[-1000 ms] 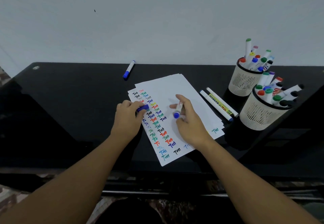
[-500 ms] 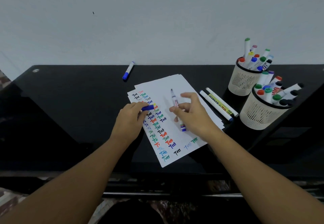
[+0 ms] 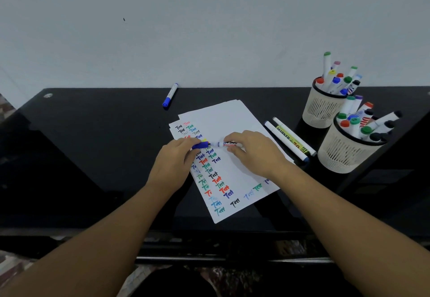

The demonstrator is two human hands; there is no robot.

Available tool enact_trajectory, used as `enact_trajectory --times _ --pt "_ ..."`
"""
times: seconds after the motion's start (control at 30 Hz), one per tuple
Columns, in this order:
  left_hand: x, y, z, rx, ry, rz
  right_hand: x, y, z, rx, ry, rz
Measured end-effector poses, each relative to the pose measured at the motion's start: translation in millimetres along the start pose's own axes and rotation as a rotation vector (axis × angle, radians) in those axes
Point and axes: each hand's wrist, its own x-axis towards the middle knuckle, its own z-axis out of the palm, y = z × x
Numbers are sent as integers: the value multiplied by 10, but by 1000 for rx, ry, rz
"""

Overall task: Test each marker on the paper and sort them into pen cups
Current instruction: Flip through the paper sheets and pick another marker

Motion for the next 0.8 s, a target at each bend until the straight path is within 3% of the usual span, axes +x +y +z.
enact_trajectory --times 0.2,0.37,0.47,0.7,0.8 --pt "-20 5 8 16 -29 88 48 -158 87 2 4 -97" --pt "-43 50 -20 5 -17 125 48 -156 106 -151 53 -158" --pt "-52 69 -23 -9 -24 64 63 -205 103 -234 18 -253" --pt "4 51 -34 -163 -69 -153 58 -219 48 7 71 -234" --pt "28 43 -18 -30 -117 -109 63 -227 38 132 76 -174"
